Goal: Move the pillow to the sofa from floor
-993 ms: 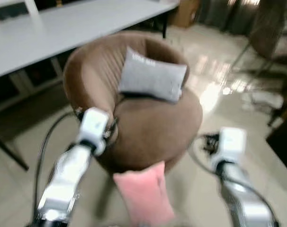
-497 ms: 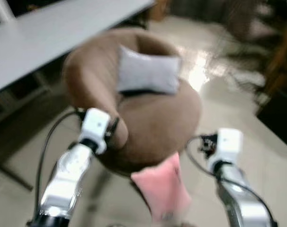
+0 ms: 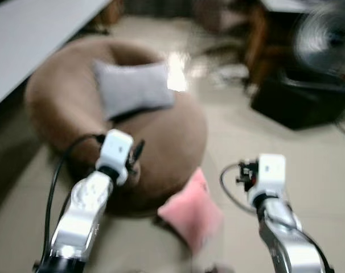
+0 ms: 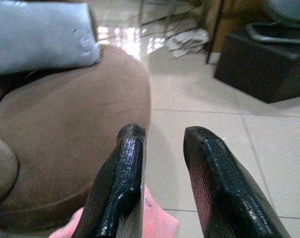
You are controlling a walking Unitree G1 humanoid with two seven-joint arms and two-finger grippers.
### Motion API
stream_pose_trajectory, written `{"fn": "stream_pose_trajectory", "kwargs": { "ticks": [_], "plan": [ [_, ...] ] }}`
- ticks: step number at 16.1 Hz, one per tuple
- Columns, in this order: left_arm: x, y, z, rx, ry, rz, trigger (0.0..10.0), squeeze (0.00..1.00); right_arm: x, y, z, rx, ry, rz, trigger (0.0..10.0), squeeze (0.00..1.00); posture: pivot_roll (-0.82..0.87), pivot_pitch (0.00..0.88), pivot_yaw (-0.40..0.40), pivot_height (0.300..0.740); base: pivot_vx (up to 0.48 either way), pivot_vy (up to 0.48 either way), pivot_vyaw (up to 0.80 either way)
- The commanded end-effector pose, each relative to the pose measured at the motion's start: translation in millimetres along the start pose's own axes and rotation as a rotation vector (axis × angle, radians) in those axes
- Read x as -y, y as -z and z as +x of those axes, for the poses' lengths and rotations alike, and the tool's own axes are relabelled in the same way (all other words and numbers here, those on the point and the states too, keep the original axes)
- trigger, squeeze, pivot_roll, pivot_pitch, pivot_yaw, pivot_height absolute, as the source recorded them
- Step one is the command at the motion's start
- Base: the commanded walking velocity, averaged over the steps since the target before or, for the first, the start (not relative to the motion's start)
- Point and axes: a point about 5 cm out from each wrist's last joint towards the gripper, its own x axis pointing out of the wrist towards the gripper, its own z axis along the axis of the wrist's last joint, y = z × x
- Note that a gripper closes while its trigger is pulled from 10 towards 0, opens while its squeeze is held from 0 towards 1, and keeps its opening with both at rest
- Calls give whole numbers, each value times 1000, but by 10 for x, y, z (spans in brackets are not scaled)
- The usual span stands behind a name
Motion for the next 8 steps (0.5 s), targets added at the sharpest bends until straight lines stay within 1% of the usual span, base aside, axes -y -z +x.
{"fn": "stream_pose_trajectory", "kwargs": {
  "ticks": [1, 2, 3, 4, 6, 8],
  "plan": [
    [61, -29, 27, 18, 25, -7, 10000, 0, 58, -44, -10, 22, 16, -24, 10000, 0, -40, 42, 41, 740, 0, 435, -800],
    [61, -27, 28, 19, 23, -12, 10000, 0, 57, -49, -10, 25, 14, -27, 10000, 0, -41, 41, 37, 740, 0, 435, -800],
    [78, -66, 24, 52, 24, -23, 10000, 0, 60, -68, -7, 37, 10, -39, 10000, 0, -42, 39, 28, 740, 0, 0, -800],
    [102, -114, 15, 95, 23, -26, 10000, 0, 63, -112, -1, 67, 2, -61, 10000, 0, -42, 37, 22, 740, 0, -480, 0],
    [104, -110, 10, 100, 5, -22, 10000, 0, 51, -151, 8, 91, -6, -95, 10000, 0, -41, 36, 15, 740, 0, -480, 0],
    [45, -94, 17, 97, -36, -56, 10000, 0, 67, -139, 47, 86, 21, -152, 10000, 0, -37, 35, 15, 740, 0, 0, 0]
  ]
}}
